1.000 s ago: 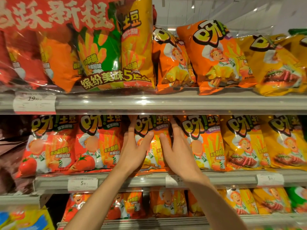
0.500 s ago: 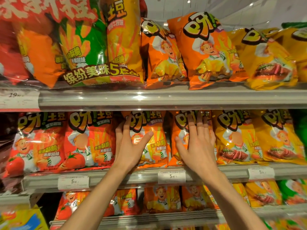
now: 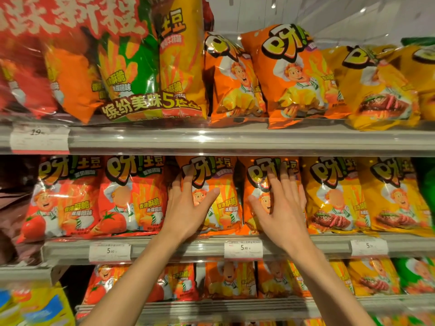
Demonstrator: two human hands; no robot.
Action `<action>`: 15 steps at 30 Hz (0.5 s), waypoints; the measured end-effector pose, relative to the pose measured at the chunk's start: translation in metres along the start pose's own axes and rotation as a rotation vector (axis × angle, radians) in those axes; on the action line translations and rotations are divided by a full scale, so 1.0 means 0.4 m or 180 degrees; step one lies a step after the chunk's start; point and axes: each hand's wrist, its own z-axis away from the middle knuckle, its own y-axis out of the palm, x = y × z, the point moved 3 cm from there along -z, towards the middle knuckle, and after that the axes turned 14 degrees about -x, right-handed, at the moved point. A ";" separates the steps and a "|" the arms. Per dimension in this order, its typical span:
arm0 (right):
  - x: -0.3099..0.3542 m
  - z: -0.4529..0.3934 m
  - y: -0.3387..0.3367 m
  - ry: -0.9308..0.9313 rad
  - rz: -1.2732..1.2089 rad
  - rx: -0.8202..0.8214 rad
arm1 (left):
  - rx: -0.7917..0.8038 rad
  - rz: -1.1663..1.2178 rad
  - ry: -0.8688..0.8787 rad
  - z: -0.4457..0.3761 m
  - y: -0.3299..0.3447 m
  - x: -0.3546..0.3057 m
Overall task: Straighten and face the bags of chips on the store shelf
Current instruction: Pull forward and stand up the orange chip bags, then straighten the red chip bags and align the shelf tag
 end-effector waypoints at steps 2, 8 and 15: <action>0.010 0.002 -0.029 0.0010 -0.0173 -0.0191 | -0.0001 0.0081 0.0080 0.008 -0.017 -0.003; 0.071 0.052 -0.099 0.0377 -0.1031 -0.0131 | -0.0218 0.0484 0.0363 0.074 -0.094 -0.007; 0.136 0.177 -0.087 0.1593 -0.1777 0.0514 | -0.0281 0.1377 -0.0324 0.143 -0.226 0.060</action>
